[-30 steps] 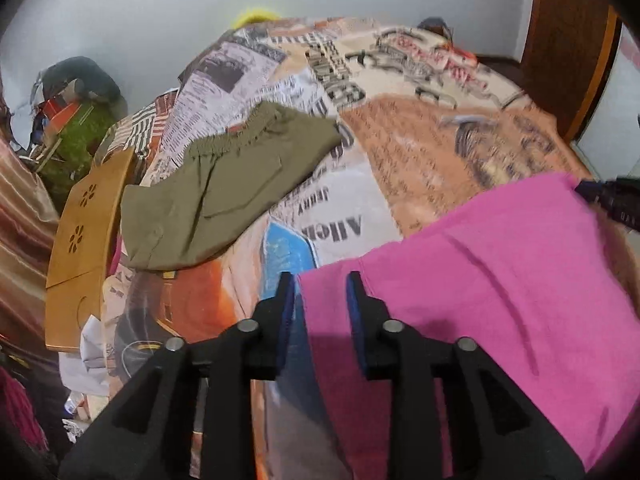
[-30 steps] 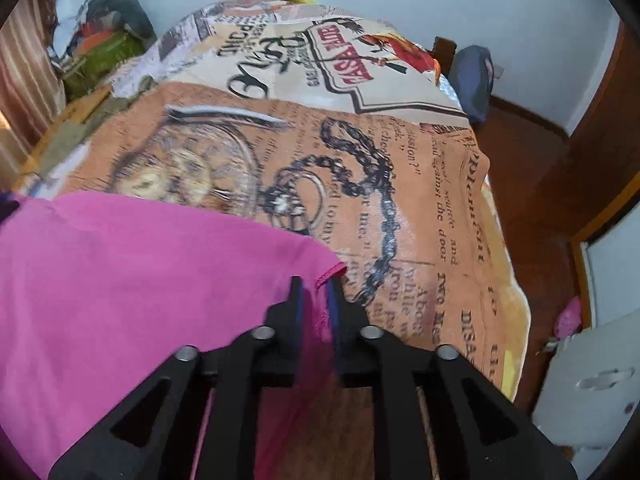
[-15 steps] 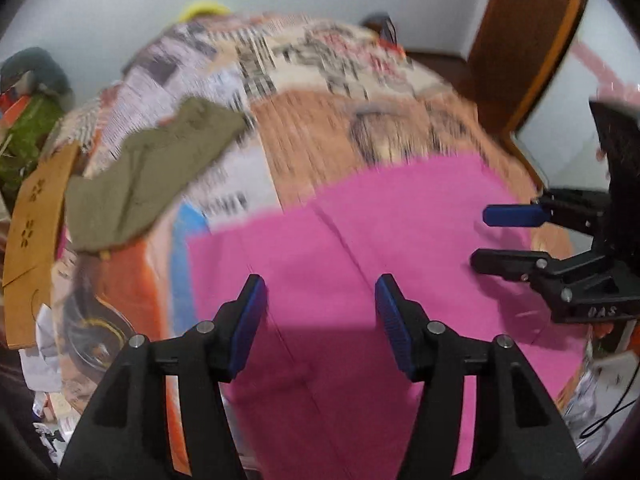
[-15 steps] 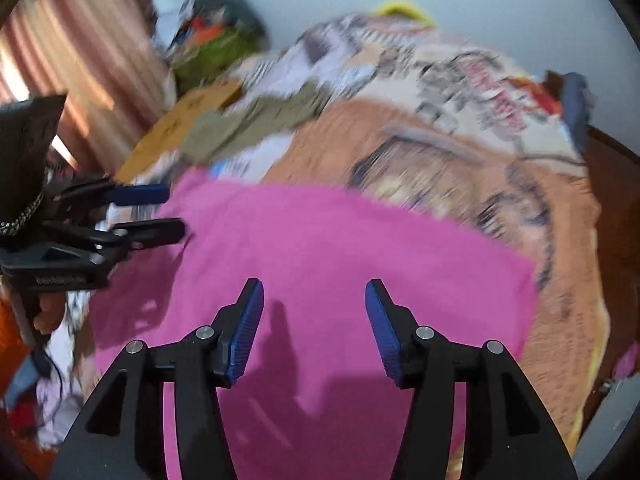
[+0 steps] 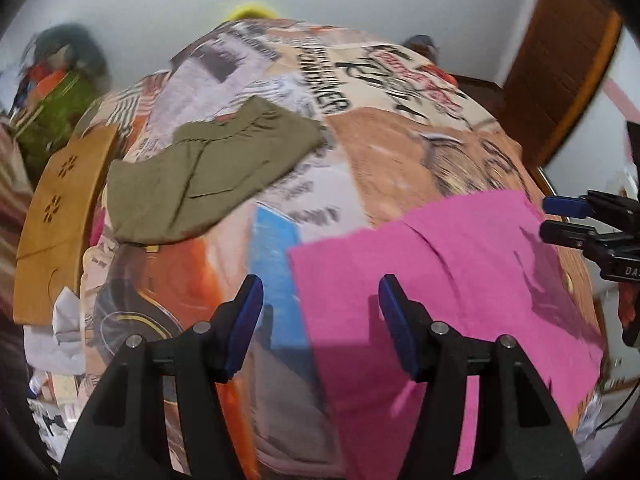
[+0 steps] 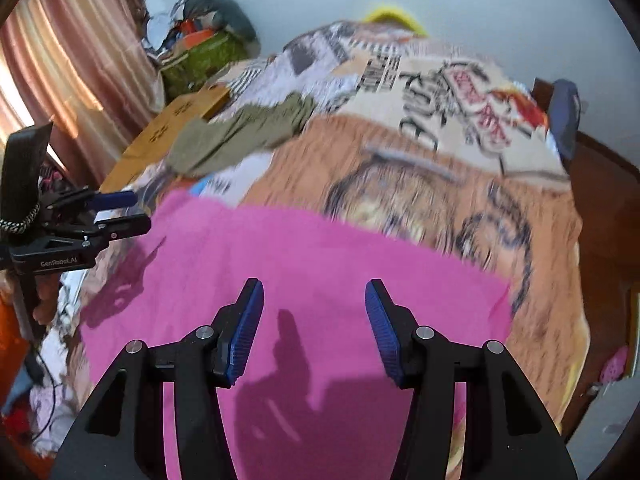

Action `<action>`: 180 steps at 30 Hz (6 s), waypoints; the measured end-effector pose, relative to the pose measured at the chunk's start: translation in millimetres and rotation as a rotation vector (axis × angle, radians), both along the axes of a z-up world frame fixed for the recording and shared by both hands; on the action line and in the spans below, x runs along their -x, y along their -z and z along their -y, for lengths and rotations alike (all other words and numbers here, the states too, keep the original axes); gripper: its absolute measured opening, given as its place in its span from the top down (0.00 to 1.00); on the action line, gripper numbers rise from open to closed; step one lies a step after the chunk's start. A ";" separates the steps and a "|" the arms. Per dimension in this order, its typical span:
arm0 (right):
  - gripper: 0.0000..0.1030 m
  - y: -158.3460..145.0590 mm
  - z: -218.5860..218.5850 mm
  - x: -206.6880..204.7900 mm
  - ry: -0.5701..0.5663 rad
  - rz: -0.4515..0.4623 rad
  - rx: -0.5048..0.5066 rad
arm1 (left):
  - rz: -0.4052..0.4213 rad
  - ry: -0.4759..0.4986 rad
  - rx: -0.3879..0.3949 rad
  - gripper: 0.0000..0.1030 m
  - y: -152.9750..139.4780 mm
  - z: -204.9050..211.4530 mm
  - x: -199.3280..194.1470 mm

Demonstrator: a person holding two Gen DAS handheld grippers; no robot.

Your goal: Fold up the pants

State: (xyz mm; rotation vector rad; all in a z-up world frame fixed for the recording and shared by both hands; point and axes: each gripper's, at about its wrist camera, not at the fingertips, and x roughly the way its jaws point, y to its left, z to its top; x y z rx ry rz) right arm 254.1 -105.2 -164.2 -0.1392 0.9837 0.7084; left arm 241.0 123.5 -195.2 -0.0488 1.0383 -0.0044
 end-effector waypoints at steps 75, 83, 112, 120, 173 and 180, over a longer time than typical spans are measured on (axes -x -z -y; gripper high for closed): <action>0.60 72.7 85.5 17.0 0.102 -0.117 0.157 | -0.030 0.134 -0.146 0.31 42.0 16.4 -22.9; 0.60 56.1 93.1 30.3 0.142 -0.081 0.189 | 0.000 0.018 -0.177 0.30 12.1 3.5 -7.9; 0.60 25.8 14.0 120.5 -0.023 0.026 0.069 | -0.059 -0.089 0.261 0.30 0.9 32.0 138.0; 0.56 29.8 21.1 117.8 0.001 0.007 0.030 | -0.102 -0.096 0.321 0.29 13.0 40.4 152.4; 0.54 22.2 -2.7 118.0 -0.037 -0.007 -0.070 | 0.240 -0.169 -0.193 0.75 -47.3 44.4 128.3; 0.54 23.3 45.1 113.6 0.077 -0.005 -0.042 | 0.318 -0.082 -0.163 0.77 -77.9 73.7 115.6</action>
